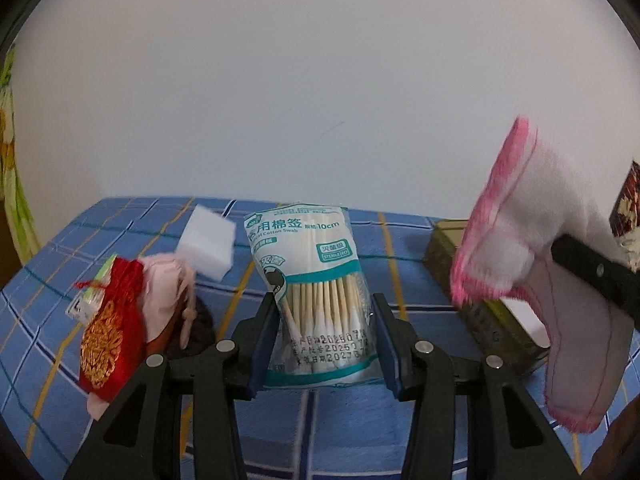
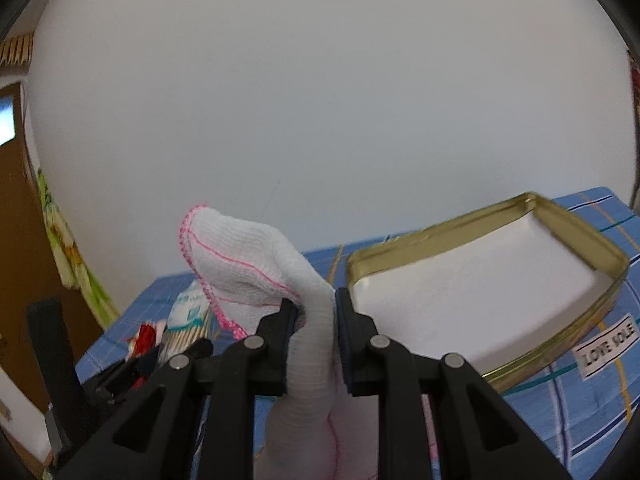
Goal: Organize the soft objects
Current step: 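Carry the cloth with the right tool while the left tool carries the swab pack to the tin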
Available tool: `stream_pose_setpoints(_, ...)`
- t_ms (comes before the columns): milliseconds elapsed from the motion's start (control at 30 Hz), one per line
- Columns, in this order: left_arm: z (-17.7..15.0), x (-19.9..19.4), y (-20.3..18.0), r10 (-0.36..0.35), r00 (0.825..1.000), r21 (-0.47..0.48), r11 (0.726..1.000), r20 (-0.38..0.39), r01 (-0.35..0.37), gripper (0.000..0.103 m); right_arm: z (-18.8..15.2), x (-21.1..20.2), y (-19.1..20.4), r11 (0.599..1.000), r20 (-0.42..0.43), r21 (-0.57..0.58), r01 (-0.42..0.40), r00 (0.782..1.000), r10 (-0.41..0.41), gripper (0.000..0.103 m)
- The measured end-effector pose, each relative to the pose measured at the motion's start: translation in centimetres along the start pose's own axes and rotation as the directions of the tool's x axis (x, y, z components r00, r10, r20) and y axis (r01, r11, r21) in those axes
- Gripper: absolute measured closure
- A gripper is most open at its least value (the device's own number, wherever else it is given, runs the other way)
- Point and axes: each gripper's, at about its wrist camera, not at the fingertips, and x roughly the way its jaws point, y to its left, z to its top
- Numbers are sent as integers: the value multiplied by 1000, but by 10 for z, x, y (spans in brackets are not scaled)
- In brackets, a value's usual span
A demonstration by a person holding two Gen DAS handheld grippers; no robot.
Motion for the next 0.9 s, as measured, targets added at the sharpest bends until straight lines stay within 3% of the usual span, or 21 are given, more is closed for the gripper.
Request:
stream_pose_setpoints(133, 0, -1, 4, 12, 1000, -8, 1000, -1, -12, 55, -4, 3, 10, 999, -5, -40, 1, 1000, -1, 83)
stream_pose_setpoints(400, 0, 6, 3, 10, 1000, -8, 1000, -4, -10, 55, -2, 6, 3, 1000, -22, -11, -11, 1000, 11, 83)
stream_pose_setpoints(633, 12, -9, -20, -34, 997, 30, 999, 62, 33, 55, 17, -27, -20, 996, 139, 24, 90, 986, -93, 83)
stream_pose_setpoints(800, 22, -16, -54, -84, 993, 73, 994, 86, 78, 55, 30, -39, -62, 982, 169, 126, 142, 972, -162, 83)
stream_pose_setpoints(900, 24, -16, -77, -115, 989, 99, 989, 96, 105, 55, 34, -43, -87, 972, 173, 130, 194, 961, -215, 83)
